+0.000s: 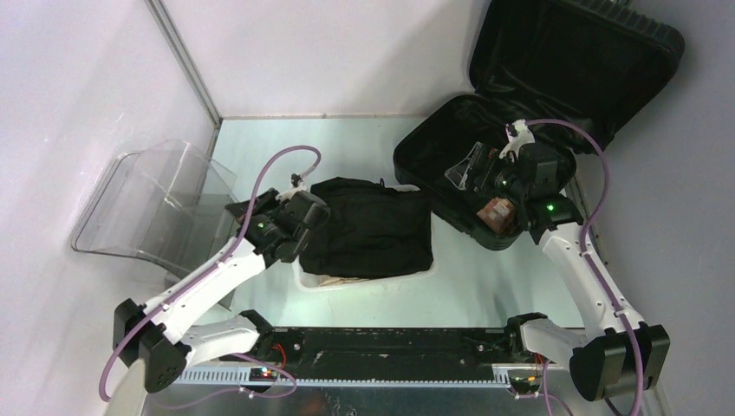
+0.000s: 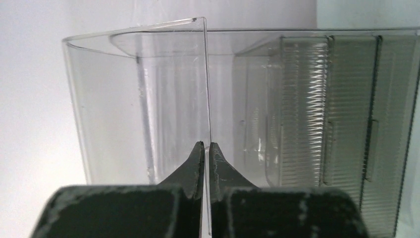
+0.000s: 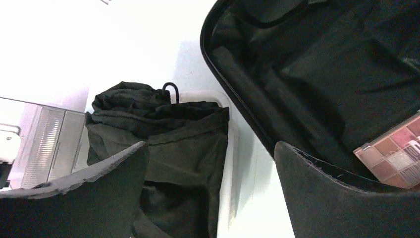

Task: Open, take out, and arrange the luggage
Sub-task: Open the storage box at the corner of the board.

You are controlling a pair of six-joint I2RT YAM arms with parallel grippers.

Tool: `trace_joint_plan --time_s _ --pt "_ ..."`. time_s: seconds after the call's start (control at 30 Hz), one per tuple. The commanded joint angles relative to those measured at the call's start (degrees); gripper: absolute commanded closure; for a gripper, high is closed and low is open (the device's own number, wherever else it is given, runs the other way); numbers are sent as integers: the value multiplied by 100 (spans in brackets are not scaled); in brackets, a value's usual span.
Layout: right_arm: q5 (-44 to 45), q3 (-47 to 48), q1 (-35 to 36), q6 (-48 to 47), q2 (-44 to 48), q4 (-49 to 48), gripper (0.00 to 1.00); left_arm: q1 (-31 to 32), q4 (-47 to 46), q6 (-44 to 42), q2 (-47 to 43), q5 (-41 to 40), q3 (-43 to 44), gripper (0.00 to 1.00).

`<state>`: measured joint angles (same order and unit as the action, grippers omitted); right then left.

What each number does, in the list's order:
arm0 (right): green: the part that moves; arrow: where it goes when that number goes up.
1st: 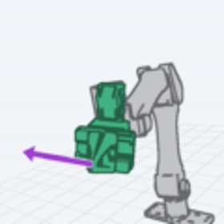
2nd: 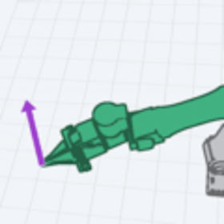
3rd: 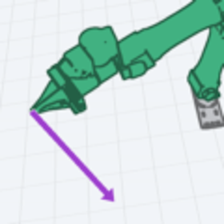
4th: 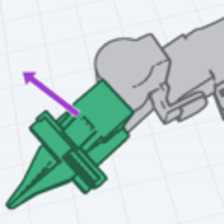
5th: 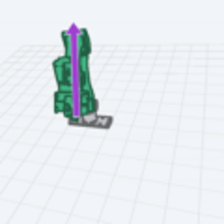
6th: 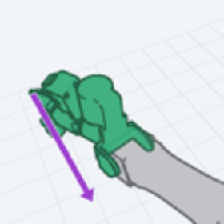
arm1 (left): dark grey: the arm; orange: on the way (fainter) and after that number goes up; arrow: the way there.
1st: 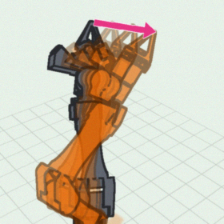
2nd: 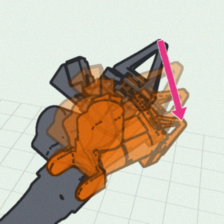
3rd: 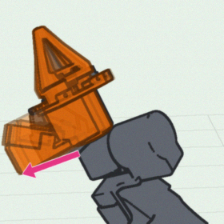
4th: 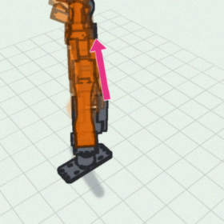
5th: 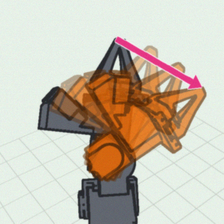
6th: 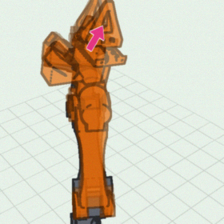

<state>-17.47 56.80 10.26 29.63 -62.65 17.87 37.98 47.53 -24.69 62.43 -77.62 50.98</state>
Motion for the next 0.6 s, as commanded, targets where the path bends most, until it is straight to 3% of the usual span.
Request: trace_joint_plan --time_s 0.0,0.17,0.3,0.47,0.57 --pt "-249 -11 -14 210 -81 -257 0 27 -250 -928 -249 -766 487 97" --pt "-279 -11 -3 235 -91 -246 0 44 -1423 -2284 -524 -849 604 93" --pt "-279 -11 8 292 -87 -288 0 51 -2777 -3575 -675 -857 582 83" --pt "-306 -11 68 418 -174 -407 0 49 -3592 -4392 -622 -761 808 77" --pt "-295 -11 109 427 -229 -418 0 41 -4337 -5002 -594 -642 875 67"
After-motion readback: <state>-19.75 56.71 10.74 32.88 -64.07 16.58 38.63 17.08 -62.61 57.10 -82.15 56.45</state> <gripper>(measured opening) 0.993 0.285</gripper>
